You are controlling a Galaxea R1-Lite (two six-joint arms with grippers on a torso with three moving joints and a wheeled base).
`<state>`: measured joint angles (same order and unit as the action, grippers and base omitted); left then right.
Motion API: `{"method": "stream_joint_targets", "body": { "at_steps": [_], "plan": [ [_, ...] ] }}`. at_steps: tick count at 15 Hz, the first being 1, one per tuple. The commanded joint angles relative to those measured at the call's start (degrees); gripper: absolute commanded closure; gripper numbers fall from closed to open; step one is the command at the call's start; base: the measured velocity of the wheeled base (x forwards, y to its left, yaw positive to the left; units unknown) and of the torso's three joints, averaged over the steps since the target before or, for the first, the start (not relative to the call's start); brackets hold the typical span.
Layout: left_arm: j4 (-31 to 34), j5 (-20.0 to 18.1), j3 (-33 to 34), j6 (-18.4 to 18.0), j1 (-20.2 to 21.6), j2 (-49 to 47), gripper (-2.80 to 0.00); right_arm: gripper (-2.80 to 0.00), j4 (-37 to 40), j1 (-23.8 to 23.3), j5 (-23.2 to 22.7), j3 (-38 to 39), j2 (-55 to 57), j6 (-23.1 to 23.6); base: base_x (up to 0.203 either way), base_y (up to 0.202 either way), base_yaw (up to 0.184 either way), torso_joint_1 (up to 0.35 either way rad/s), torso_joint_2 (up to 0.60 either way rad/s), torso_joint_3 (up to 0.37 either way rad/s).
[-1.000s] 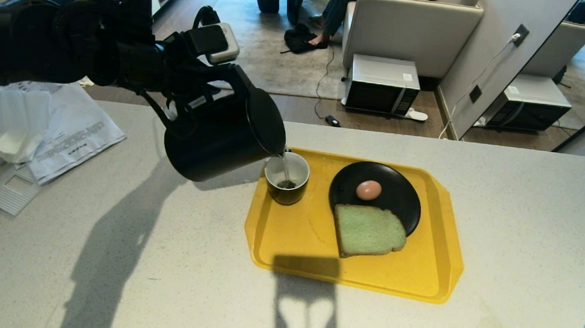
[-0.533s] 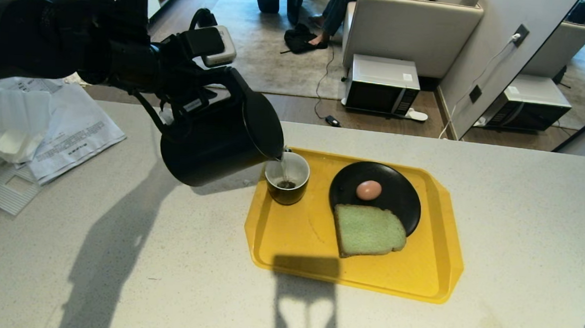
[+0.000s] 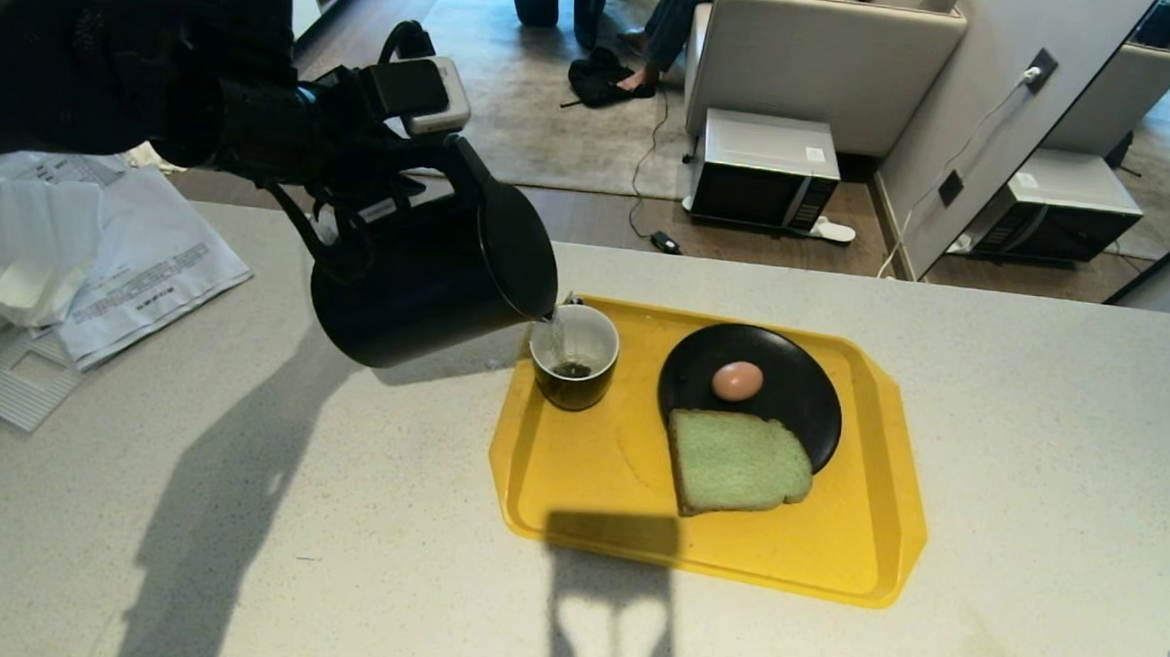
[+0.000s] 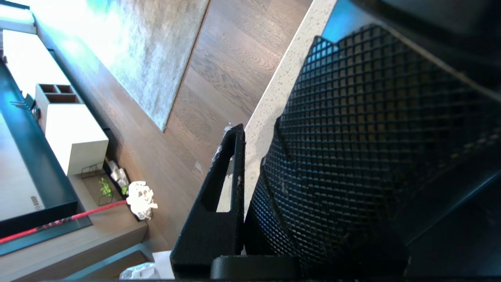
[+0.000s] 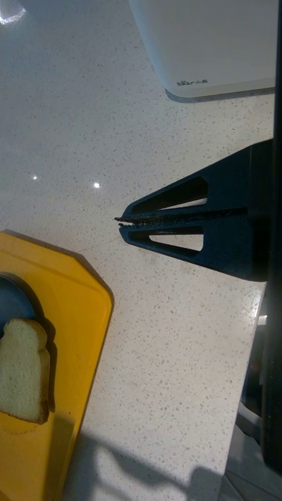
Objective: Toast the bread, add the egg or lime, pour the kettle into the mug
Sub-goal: Pour water into a cup
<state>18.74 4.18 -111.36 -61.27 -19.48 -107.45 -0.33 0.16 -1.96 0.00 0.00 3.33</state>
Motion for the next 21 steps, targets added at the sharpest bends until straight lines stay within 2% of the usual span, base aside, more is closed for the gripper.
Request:
{"method": "stream_joint_targets", "body": {
  "at_steps": [1, 21],
  "plan": [
    [0.1, 0.4, -0.1, -0.3, -0.2, 0.0, 0.0, 0.0, 0.0, 0.0, -0.1, 0.1, 0.0, 0.0, 0.0, 0.0, 0.0, 0.0, 0.0, 0.0],
    [0.0, 0.5, -0.3, -0.1, -0.2, 0.0, 0.0, 0.0, 0.0, 0.0, 0.0, 0.1, 0.0, 0.0, 0.0, 0.0, 0.0, 0.0, 0.0, 0.0]
  ]
}}
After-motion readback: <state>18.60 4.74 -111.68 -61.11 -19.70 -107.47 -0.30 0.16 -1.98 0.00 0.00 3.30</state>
